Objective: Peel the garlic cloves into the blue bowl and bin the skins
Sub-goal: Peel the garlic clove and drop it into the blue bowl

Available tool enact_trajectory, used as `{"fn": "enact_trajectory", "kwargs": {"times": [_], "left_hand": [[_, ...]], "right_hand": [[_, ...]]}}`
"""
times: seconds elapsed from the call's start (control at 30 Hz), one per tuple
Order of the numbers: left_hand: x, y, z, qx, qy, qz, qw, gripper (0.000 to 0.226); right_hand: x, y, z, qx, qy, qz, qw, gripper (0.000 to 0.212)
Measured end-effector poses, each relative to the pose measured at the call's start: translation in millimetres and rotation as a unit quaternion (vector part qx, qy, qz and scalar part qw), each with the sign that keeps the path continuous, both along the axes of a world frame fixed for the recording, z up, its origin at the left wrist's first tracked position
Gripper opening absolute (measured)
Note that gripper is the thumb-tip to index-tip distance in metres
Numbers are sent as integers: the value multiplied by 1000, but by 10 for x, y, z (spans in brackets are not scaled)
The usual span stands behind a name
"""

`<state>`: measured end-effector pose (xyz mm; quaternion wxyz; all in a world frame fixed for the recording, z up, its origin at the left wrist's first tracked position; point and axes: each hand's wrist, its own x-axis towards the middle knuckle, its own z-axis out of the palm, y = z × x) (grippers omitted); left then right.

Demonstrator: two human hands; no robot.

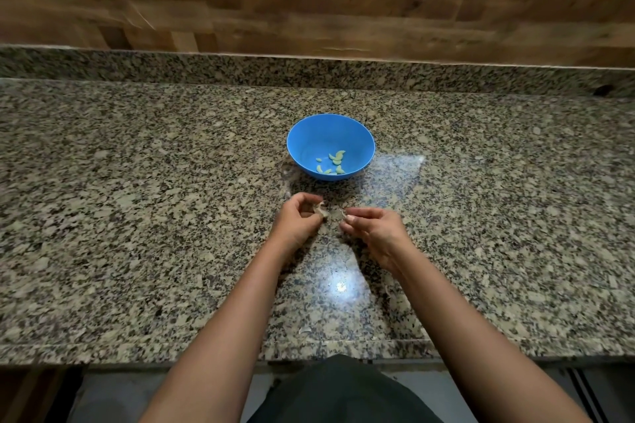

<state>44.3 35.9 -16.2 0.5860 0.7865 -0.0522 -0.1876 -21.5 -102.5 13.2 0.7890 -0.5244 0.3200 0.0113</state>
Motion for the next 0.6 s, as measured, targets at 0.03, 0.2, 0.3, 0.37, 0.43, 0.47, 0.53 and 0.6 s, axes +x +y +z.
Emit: {"fn": "enact_trajectory", "kwargs": {"times": [0.03,0.2,0.3,0.37,0.43,0.47,0.53,0.6], "left_hand": [[20,15,-2,62,-40,-12,997,21],[-17,56,27,141,-146,-36,978,25],[-77,36,121,87,-173,-68,979,23],[-97,9,160,71,-163,-96,979,19],[-116,-11,171,66,-159,-92,981,13],[-122,-19,166,62,-154,-85,982,11],[-146,-39,171,52,-152,-78,984,9],[-168,-70,174,45,-157,-69,984,7]], "right_hand": [[-3,-12,-2,-12,-2,0,1000,9],[-12,-64,37,-84,9,53,995,16],[-16,-45,72,-97,6,74,993,19],[-14,-29,102,-86,-5,73,994,20],[-13,-20,131,-56,-18,53,997,22],[-15,-20,139,-35,-25,38,998,22],[-24,-10,139,-1,-34,9,999,19],[-36,21,120,39,-34,-19,998,12]]}}
